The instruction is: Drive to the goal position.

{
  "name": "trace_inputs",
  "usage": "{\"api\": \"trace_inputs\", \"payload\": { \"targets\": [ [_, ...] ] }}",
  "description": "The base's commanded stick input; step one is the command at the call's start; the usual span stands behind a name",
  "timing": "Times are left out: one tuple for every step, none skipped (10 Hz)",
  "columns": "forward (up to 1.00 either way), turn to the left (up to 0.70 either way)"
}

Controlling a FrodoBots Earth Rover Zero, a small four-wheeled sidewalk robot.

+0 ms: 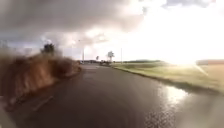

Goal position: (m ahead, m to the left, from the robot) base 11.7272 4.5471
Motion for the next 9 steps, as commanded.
{"api": "trace_inputs", "payload": {
  "targets": [
    [0.70, 0.00],
    [0.70, 0.00],
    [0.70, 0.00],
    [0.70, 0.00],
    [0.70, 0.00],
    [0.70, 0.00],
    [0.70, 0.00],
    [0.70, 0.00],
    [0.70, 0.00]
  ]
}}
